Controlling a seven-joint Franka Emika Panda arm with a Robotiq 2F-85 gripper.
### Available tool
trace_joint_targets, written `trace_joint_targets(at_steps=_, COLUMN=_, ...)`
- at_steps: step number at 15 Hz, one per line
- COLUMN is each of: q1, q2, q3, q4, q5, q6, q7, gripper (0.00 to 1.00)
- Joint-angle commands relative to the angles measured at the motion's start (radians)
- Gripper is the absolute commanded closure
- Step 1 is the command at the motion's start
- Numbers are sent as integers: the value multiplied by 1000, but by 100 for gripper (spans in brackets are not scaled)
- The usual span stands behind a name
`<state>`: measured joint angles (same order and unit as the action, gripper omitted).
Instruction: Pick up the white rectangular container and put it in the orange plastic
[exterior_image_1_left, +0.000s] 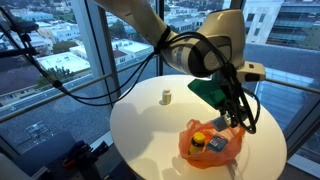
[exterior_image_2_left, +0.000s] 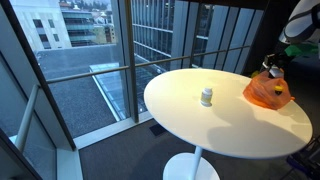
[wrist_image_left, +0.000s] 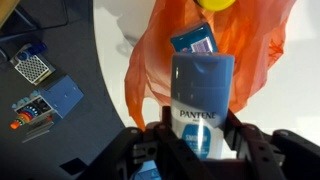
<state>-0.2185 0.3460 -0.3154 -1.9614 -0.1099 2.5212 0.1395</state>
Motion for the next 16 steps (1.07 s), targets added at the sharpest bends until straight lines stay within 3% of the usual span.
trace_joint_targets(at_steps=1, q1=-4, q2=42, q3=-13, q4=33, q5=-29, q6=7, q7=28, gripper=75)
trace_joint_targets(at_steps=16, q1=52, q2=57, q3=-51, q4=-70, q5=-176, q6=91, q7=46, gripper=75)
